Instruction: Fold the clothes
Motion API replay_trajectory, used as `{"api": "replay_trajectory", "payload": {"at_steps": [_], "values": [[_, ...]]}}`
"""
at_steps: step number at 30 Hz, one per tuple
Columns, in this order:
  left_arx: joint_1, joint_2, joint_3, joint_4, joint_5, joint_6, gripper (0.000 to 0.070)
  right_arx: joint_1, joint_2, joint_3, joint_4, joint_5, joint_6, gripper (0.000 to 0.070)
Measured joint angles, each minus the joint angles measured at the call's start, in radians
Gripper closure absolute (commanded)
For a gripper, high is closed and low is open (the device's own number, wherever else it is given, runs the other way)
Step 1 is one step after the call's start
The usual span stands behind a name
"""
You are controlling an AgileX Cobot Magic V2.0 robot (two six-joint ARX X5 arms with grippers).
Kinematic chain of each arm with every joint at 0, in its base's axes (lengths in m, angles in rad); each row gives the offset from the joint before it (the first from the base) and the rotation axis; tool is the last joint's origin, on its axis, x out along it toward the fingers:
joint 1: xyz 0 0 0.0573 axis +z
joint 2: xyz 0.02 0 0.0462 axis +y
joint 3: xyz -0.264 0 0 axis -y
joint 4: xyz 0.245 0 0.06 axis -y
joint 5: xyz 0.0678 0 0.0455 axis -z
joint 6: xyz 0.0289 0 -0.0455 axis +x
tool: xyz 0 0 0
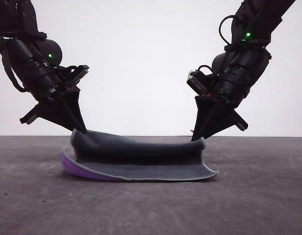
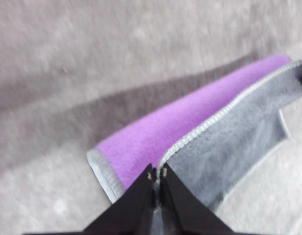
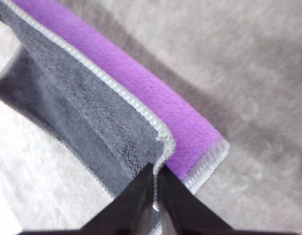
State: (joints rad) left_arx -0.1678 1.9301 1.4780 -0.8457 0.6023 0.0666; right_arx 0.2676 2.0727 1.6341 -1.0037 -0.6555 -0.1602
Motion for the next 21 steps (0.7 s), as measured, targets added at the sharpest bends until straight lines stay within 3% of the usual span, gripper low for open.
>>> {"api": "replay_trajectory", "payload": {"at_steps": [21], "values": [[-0.018,0.000,0.000,-0.168,0.001,0.042,0.0696,0.002,0.000,0.000,-0.175,-0.004,-0.020,0.0692]]}}
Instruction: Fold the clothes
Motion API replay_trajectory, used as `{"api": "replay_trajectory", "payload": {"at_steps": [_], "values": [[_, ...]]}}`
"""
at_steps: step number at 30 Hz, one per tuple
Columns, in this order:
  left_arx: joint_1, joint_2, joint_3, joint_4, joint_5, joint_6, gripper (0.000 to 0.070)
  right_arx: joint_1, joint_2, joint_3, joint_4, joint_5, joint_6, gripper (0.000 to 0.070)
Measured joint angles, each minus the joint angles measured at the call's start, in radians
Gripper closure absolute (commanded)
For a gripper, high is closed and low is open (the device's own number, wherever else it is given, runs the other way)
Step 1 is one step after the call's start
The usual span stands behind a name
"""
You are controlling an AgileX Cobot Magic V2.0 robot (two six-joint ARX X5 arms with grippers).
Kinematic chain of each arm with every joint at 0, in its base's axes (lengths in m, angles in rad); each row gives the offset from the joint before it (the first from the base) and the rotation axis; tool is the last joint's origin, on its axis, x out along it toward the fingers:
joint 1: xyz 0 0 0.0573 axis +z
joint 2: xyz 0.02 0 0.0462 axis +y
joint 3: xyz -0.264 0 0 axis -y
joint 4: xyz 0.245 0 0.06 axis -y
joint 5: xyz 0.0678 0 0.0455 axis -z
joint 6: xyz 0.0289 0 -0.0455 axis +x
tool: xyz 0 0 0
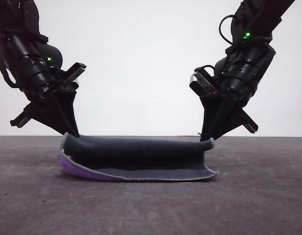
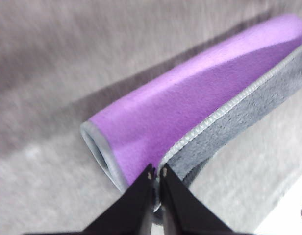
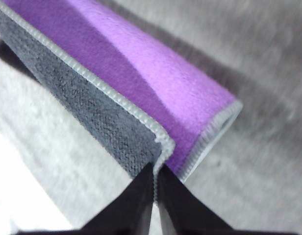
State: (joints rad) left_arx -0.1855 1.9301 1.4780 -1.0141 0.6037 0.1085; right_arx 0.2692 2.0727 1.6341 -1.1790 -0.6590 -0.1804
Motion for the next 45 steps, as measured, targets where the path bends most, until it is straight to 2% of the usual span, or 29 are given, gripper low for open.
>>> {"api": "replay_trajectory", "payload": {"at_steps": [11,13,14,16,17,18,19,20,26,29,31,32,33,34,35,41,45], "values": [[-0.002,0.000,0.000,-0.036,0.000,0.023,0.0691,0.019,0.000,0.000,-0.026,0.000,-0.025,0.0689],[-0.002,0.000,0.000,-0.038,0.000,0.023,0.0600,0.019,0.000,0.000,-0.026,0.000,-0.025,0.0664],[-0.002,0.000,0.000,-0.039,0.000,0.023,0.0525,0.019,0.000,0.000,-0.026,0.000,-0.025,0.0621],[-0.002,0.000,0.000,-0.039,0.000,0.023,0.0376,0.019,0.000,0.000,-0.026,0.000,-0.026,0.0416],[-0.002,0.000,0.000,-0.039,0.000,0.023,0.0332,0.019,0.000,0.000,-0.027,0.000,-0.027,0.0308],[-0.002,0.000,0.000,-0.039,0.000,0.023,0.0318,0.019,0.000,0.000,-0.029,-0.002,-0.027,0.0226],[-0.002,0.000,0.000,-0.039,0.000,0.023,0.0310,0.019,0.000,0.000,-0.030,-0.005,-0.027,0.0176],[-0.002,0.000,0.000,-0.039,0.000,0.023,0.0310,0.019,0.000,0.000,-0.031,-0.009,-0.027,0.0165],[-0.002,0.000,0.000,-0.034,0.000,0.023,0.0309,0.013,0.000,0.002,-0.015,-0.019,-0.029,0.0169],[0.007,0.000,0.010,-0.021,0.000,0.023,0.0310,0.003,0.000,0.027,-0.014,-0.020,-0.030,0.0279],[0.016,0.000,0.035,-0.018,0.000,0.023,0.0330,-0.010,0.000,0.057,-0.011,-0.022,-0.030,0.0417],[0.022,-0.001,0.049,-0.013,0.000,0.023,0.0369,-0.018,0.000,0.071,-0.006,-0.023,-0.031,0.0523],[0.027,-0.006,0.057,-0.006,0.000,0.023,0.0465,-0.025,-0.002,0.078,0.002,-0.023,-0.032,0.0616],[0.032,-0.014,0.061,0.001,0.000,0.023,0.0576,-0.031,-0.006,0.081,0.010,-0.022,-0.035,0.0676],[0.038,-0.025,0.062,0.007,-0.001,0.023,0.0700,-0.036,-0.011,0.081,0.018,-0.022,-0.040,0.0700],[0.046,-0.121,0.062,0.024,-0.003,0.041,0.0689,-0.045,-0.091,0.081,0.072,-0.019,-0.059,0.0700],[0.046,-0.190,0.062,0.038,-0.060,0.056,0.0689,-0.040,-0.179,0.081,0.122,0.036,-0.066,0.0700]]}}
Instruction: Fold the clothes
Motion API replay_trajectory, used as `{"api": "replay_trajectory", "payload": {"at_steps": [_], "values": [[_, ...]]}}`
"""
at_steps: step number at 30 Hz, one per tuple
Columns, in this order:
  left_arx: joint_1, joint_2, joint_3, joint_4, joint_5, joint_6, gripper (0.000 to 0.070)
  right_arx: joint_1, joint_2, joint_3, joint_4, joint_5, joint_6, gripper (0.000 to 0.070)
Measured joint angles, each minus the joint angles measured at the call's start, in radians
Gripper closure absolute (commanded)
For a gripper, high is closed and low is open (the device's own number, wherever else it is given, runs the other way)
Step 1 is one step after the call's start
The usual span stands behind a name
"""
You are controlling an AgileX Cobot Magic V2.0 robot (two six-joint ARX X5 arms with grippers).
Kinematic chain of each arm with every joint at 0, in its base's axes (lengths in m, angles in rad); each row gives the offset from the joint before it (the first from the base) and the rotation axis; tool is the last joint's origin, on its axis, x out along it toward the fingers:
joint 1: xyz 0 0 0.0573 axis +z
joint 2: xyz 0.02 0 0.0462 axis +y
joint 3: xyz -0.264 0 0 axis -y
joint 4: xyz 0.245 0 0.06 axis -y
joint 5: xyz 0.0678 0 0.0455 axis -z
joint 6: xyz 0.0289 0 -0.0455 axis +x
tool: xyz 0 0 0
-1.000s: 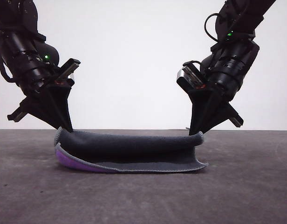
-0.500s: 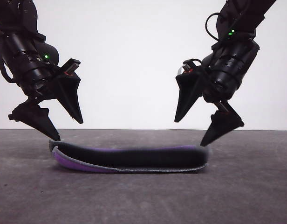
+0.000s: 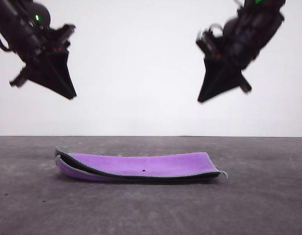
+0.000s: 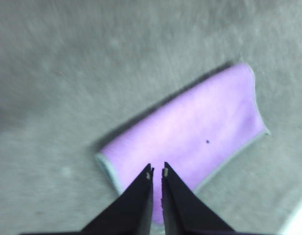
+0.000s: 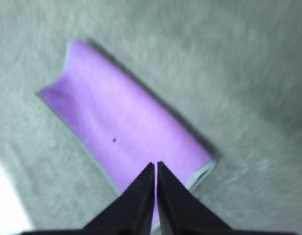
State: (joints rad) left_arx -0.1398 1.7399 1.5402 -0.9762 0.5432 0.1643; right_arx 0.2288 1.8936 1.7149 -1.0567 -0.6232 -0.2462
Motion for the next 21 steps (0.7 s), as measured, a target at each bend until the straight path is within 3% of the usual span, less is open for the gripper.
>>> {"api": "replay_trajectory", "payload": {"at_steps": [5,10,16,21], "values": [[0.000,-0.110,0.000,0.001,-0.123,0.005,0.0689,0.007,-0.126,-0.003,0.013,0.169,-0.005,0.0700],[0.017,-0.171,0.000,0.007,-0.126,0.005,0.0689,0.027,-0.307,-0.093,0.056,0.252,-0.002,0.0700],[0.026,-0.168,0.000,-0.004,-0.127,0.005,0.0689,0.066,-0.550,-0.366,0.184,0.337,0.046,0.0700],[0.028,-0.168,0.000,0.000,-0.127,0.005,0.0689,0.067,-0.673,-0.672,0.438,0.338,0.158,0.0700]]}}
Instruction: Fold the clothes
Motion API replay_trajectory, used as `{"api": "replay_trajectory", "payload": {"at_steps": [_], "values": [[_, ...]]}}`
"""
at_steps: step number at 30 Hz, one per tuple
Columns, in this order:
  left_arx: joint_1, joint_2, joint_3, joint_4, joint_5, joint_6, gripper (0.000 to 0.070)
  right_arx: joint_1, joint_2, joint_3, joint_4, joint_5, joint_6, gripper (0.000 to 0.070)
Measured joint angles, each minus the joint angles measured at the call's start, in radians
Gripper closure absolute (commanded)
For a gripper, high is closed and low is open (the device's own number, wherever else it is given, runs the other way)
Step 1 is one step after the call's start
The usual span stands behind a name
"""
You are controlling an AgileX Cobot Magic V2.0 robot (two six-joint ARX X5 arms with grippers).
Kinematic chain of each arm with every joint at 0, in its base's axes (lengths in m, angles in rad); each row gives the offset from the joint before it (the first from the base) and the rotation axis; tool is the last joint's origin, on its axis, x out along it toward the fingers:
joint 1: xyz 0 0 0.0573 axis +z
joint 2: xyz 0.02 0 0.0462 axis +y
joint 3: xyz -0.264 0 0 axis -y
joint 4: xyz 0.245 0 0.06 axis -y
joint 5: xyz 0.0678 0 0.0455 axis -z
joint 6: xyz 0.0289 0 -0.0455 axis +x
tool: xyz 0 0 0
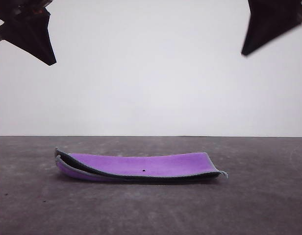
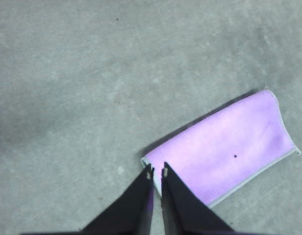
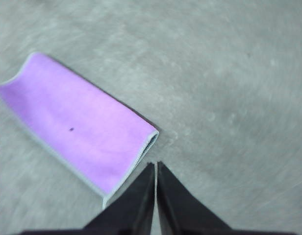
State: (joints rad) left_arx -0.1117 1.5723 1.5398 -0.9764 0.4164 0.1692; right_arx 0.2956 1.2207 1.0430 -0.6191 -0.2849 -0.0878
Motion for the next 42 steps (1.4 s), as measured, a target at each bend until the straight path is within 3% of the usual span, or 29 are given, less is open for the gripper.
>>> {"api": "replay_trajectory", "payload": {"at_steps": [3,4,7,12,21,29,42], "values": [[0.000,0.000,0.000,0.000,0.000,0.000,0.0688,0.000,0.017,-0.127,0.110,-0.006,0.067,0.0664],[0.000,0.000,0.000,0.000,0.000,0.000,0.0688,0.000,0.031,-0.156,0.130,-0.012,0.084,0.0616],[0.000,0.000,0.000,0.000,0.000,0.000,0.0688,0.000,0.079,-0.181,0.141,-0.056,0.121,0.0373],[0.000,0.000,0.000,0.000,0.000,0.000,0.0688,0.000,0.160,-0.180,0.183,-0.104,0.154,0.0288],[0.000,0.000,0.000,0.000,0.000,0.000,0.0688,-0.002,0.340,-0.180,0.347,-0.308,0.253,0.0277],[0.000,0.000,0.000,0.000,0.000,0.000,0.0688,-0.002,0.430,-0.180,0.375,-0.322,0.291,0.0277],[0.000,0.000,0.000,0.000,0.000,0.000,0.0688,-0.002,0.492,-0.178,0.459,-0.425,0.350,0.0279]]}}
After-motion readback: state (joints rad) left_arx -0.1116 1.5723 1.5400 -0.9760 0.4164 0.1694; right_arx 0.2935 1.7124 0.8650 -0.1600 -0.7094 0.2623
